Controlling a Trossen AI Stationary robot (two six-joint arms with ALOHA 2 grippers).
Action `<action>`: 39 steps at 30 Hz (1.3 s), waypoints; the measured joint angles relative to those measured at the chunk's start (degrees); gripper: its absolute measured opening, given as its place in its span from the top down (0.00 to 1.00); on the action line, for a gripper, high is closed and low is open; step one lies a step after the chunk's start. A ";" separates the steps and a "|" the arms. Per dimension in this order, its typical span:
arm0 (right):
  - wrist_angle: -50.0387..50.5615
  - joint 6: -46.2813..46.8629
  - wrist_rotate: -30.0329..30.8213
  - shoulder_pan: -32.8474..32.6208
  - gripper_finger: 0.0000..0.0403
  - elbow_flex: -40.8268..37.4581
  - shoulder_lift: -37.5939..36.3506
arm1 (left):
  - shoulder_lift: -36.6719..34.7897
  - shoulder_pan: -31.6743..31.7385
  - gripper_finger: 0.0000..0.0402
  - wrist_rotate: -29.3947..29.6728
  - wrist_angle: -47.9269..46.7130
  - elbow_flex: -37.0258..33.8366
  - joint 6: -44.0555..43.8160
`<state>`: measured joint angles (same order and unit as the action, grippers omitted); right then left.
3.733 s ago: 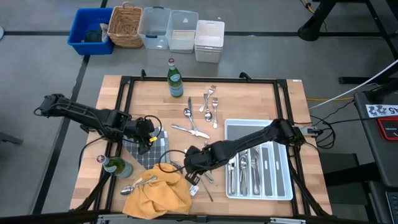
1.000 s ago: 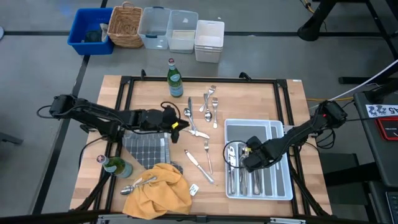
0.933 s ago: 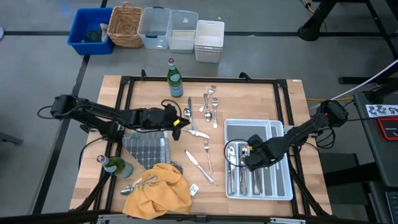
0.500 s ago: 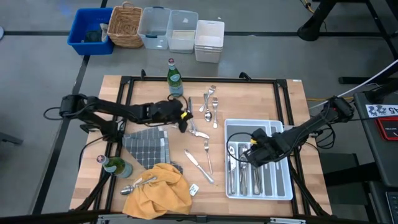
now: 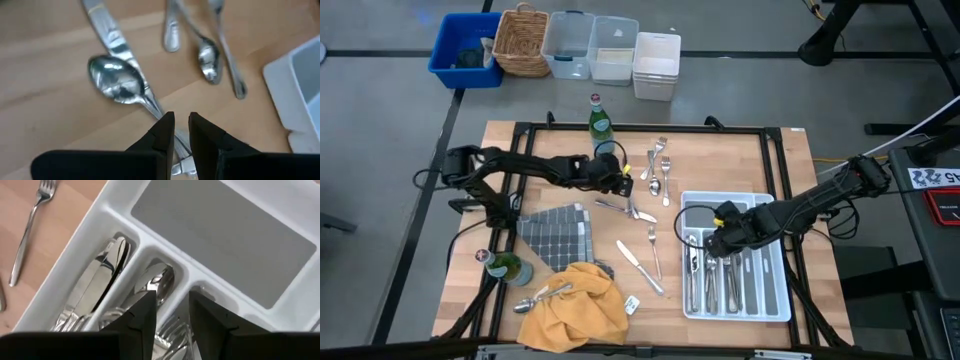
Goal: Sort silverware
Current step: Stack the silver spoon into the white utensil tray with the other silver spoons
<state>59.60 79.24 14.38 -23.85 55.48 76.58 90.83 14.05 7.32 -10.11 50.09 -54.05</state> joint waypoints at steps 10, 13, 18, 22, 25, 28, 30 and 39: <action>0.01 -3.19 -0.02 3.79 0.71 0.00 -0.02 | 5.63 2.55 0.89 -0.82 0.17 0.00 -9.69; -0.01 -5.34 -0.04 4.67 0.71 0.00 -0.02 | 6.58 2.94 0.89 -1.11 0.58 0.00 -11.86; -0.05 -8.84 0.39 5.28 0.71 0.00 -0.02 | 7.21 2.90 0.89 -1.41 0.44 0.00 -14.89; -0.15 -10.29 1.10 5.24 0.71 0.00 0.00 | 7.21 2.81 0.89 -1.51 0.81 0.00 -17.36; -0.15 -12.04 1.64 5.24 0.71 0.00 0.00 | 7.21 2.70 0.89 -2.34 2.67 0.00 -18.91; -0.17 -13.60 2.47 5.24 0.71 0.00 0.00 | 7.70 2.30 0.89 -2.44 4.41 0.00 -19.64; -0.14 -14.04 3.07 5.24 0.71 0.00 0.00 | 8.42 2.00 0.89 -2.48 6.26 0.02 -20.02; 0.00 -16.10 3.15 5.17 0.71 0.02 0.03 | 10.09 1.57 0.89 -2.72 6.23 0.00 -24.54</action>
<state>59.61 63.13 17.53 -18.68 55.51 76.61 100.92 15.62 4.61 -3.88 50.09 -78.59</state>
